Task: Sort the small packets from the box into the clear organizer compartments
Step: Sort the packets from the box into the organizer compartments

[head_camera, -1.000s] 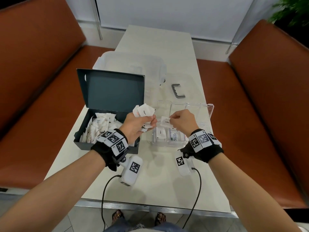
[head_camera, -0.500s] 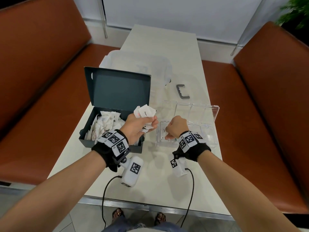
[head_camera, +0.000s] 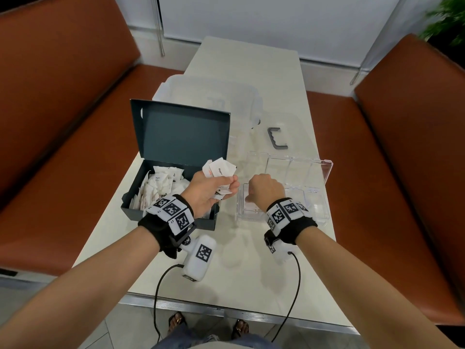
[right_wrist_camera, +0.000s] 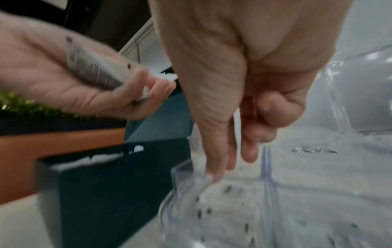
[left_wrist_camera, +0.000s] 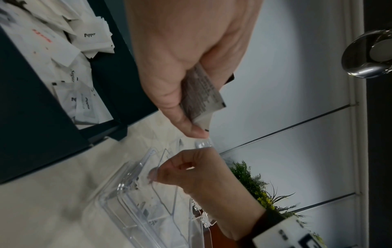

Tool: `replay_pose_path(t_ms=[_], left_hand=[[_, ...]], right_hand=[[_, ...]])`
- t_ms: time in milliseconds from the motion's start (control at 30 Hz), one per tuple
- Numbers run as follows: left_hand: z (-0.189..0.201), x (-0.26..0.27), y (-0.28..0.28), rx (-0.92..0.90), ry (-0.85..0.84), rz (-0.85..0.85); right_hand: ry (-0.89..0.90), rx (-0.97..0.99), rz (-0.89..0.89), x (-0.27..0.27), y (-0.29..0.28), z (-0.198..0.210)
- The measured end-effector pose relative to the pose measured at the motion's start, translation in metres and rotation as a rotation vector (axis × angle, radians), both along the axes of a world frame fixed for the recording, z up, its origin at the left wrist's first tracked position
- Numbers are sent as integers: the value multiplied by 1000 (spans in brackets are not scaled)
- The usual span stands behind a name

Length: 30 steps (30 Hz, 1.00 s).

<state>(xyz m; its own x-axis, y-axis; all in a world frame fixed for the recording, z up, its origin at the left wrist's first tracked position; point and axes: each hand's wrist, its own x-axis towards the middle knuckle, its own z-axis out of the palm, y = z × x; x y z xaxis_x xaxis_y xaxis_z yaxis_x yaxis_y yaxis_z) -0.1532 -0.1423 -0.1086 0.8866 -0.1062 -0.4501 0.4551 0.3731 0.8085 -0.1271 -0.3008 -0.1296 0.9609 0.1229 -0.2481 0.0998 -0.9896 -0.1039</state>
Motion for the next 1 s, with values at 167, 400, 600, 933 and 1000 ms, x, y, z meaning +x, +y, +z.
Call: replay_pose_path(t_ms=[167, 400, 600, 933, 1000], left_hand=[[-2, 2, 0, 7, 5, -2], [1, 3, -3, 8, 22, -9], [6, 5, -5, 2, 28, -11], [7, 2, -8, -9, -38, -79], [8, 1, -9, -2, -65, -97]], right_hand=[[24, -132, 222, 0, -11, 10], [-92, -221, 303, -6, -8, -2], [-129, -159, 299, -7, -13, -6], [-313, 567, -14, -17, -23, 49], [-272, 670, -28, -19, -18, 55]])
